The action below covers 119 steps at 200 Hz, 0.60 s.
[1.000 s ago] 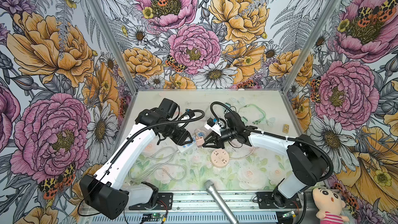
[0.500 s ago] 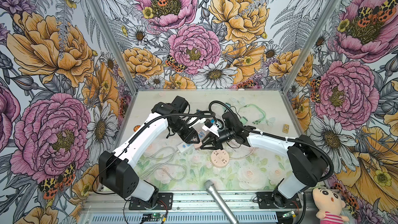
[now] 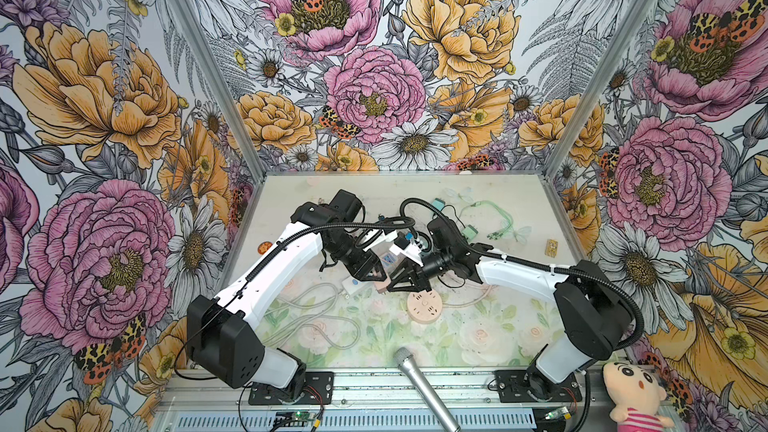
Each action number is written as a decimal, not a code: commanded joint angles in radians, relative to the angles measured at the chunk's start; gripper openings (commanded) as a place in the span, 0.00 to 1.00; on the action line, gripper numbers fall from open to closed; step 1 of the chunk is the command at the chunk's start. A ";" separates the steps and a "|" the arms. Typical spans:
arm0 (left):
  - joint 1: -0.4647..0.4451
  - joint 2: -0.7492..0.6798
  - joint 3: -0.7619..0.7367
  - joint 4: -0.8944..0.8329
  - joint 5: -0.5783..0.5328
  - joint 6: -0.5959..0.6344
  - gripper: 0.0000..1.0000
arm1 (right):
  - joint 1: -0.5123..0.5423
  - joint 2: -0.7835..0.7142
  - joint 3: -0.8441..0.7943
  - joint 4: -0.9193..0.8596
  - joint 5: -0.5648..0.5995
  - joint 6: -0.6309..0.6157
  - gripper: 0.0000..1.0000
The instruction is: Insert the plug
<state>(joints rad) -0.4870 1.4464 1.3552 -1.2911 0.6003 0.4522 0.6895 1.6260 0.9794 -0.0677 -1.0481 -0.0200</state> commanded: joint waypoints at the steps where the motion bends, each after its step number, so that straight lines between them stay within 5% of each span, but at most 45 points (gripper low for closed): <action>1: -0.034 -0.008 -0.023 -0.036 0.045 0.026 0.41 | -0.005 -0.050 0.045 0.064 0.002 0.006 0.00; 43: -0.040 0.002 -0.017 -0.026 0.035 0.008 0.43 | -0.010 -0.069 0.044 0.073 0.036 0.015 0.00; 119: 0.088 -0.109 -0.005 0.049 0.121 -0.021 0.45 | -0.034 -0.070 0.022 0.117 0.044 0.043 0.00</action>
<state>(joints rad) -0.4000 1.3849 1.3529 -1.2663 0.6579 0.4438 0.6594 1.5848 0.9794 -0.0051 -1.0161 0.0162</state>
